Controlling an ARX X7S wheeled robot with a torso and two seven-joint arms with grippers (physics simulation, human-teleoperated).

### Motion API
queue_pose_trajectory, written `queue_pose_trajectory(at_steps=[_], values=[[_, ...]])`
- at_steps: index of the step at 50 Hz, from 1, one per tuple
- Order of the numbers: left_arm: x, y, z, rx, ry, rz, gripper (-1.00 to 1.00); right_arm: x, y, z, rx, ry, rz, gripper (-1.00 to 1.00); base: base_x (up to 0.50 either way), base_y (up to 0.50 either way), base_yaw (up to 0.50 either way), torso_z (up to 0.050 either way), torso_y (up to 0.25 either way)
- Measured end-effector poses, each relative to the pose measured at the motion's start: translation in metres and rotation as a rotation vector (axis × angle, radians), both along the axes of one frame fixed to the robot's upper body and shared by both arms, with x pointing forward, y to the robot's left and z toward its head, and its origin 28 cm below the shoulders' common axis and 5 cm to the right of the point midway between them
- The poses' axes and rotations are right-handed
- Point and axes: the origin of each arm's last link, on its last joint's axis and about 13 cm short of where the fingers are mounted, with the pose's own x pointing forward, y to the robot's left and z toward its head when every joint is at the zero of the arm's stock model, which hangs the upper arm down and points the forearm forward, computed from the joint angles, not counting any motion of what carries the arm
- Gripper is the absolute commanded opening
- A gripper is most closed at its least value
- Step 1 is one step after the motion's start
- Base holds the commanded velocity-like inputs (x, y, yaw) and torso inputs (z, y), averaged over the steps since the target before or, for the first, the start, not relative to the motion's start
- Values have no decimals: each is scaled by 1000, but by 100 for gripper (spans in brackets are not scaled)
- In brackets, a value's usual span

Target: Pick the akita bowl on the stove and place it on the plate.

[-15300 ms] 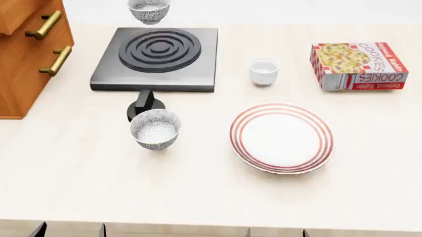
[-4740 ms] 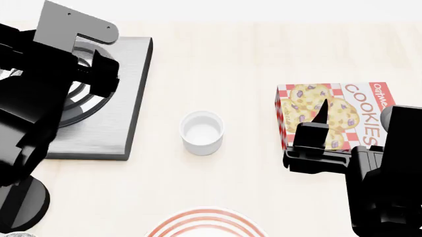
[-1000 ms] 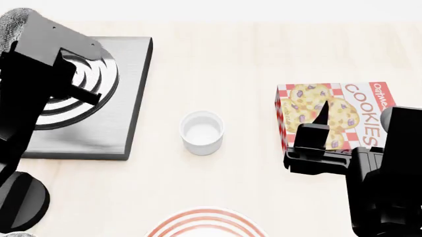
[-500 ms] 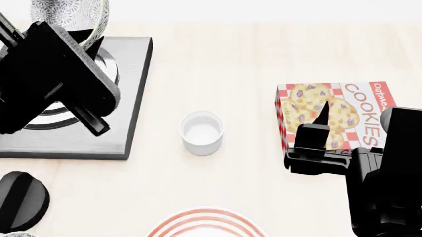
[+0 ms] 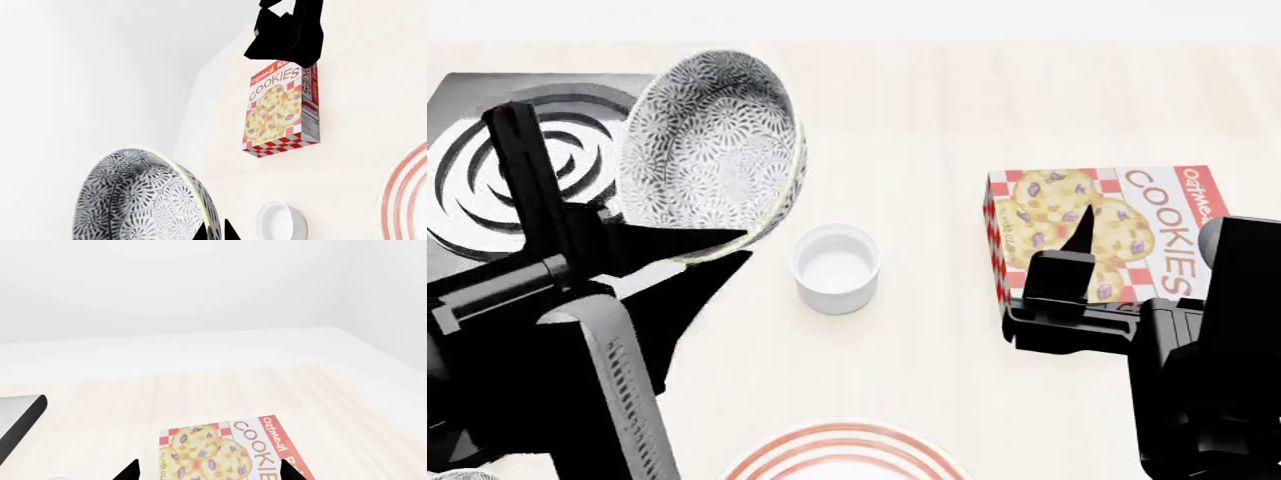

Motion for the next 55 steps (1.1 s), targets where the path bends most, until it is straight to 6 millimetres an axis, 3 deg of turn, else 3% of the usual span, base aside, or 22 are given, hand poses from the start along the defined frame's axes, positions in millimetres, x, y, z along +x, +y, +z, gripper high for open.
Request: queue_pose_trajectory(at_steps=[17, 55], values=[[-22, -11, -13, 174, 21, -167, -100, 0, 0, -1, 1, 0, 0, 100, 0, 0, 0, 0, 0], [-33, -26, -51, 469, 70, -315, -100, 0, 0, 0, 2, 0, 2, 100, 0, 0, 0, 0, 1]])
